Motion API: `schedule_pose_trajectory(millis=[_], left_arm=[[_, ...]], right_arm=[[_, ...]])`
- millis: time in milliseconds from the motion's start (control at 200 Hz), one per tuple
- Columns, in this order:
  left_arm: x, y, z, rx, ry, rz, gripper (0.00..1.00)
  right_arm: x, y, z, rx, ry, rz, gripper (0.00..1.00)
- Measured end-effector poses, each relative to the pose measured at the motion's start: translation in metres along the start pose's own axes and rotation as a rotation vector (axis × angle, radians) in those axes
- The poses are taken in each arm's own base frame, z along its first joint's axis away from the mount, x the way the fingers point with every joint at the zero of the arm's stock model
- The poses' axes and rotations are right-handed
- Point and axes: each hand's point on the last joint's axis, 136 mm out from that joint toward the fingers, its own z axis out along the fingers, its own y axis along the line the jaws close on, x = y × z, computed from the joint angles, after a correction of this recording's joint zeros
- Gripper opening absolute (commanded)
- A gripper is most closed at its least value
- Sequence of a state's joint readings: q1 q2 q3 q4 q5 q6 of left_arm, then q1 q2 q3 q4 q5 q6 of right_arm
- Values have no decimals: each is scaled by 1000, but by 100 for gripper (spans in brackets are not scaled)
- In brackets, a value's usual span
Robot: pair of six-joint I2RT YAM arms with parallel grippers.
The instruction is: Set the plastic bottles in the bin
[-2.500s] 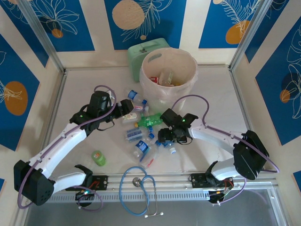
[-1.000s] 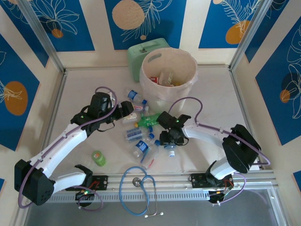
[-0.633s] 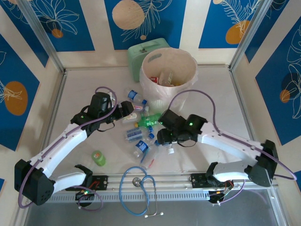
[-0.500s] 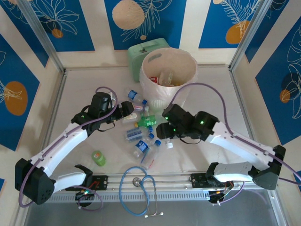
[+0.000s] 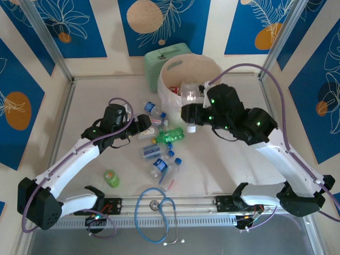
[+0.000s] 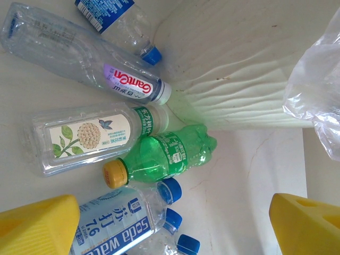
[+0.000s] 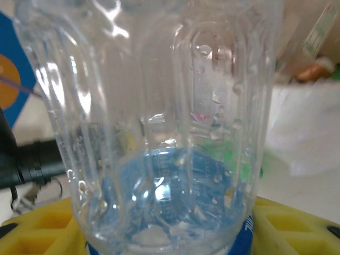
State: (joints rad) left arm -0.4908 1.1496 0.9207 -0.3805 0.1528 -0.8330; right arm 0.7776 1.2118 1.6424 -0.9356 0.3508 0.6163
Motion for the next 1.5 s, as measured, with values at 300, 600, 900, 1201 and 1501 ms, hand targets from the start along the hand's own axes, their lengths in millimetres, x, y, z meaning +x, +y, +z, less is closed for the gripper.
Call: schedule_pose_trajectory(millis=[300, 600, 900, 1201, 1501], left_arm=[[0, 0, 0, -1, 0, 3, 92], [0, 0, -1, -6, -1, 22, 90], [4, 4, -3, -28, 7, 55, 88], [25, -10, -4, -25, 73, 194, 88], [79, -21, 5, -28, 244, 405, 83]], right_arm=[[-94, -30, 2, 80, -167, 95, 57], [-131, -75, 41, 168, -161, 177, 56], [-125, -116, 86, 246, -59, 235, 76], [-116, -132, 99, 287, -12, 242, 88], [-93, -73, 43, 212, -68, 112, 87]])
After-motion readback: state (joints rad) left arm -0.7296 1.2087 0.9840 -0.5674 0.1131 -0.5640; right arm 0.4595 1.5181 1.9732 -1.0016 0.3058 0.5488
